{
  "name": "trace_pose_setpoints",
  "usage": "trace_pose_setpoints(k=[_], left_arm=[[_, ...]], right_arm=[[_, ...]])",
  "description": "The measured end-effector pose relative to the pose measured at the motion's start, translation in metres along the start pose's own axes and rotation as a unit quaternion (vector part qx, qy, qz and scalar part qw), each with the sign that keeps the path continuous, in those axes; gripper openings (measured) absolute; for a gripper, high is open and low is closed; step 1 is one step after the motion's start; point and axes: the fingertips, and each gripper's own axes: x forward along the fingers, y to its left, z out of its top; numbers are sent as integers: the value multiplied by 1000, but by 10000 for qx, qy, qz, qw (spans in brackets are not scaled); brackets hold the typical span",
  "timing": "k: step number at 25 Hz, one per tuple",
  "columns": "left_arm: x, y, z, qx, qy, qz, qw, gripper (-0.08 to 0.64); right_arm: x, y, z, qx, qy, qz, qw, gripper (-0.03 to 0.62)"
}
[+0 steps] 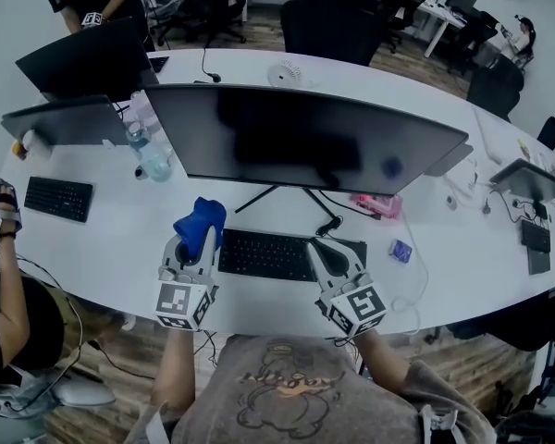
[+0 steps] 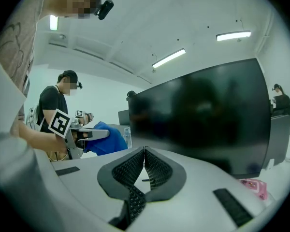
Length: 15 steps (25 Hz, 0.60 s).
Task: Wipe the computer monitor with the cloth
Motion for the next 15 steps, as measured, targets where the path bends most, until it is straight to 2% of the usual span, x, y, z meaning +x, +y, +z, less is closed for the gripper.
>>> trace_pose_setpoints(k=[15], left_arm=[[41,74,-50,0,453,501,9977,48]], right_arm=[[72,3,-27,240,338,580,9975,21]])
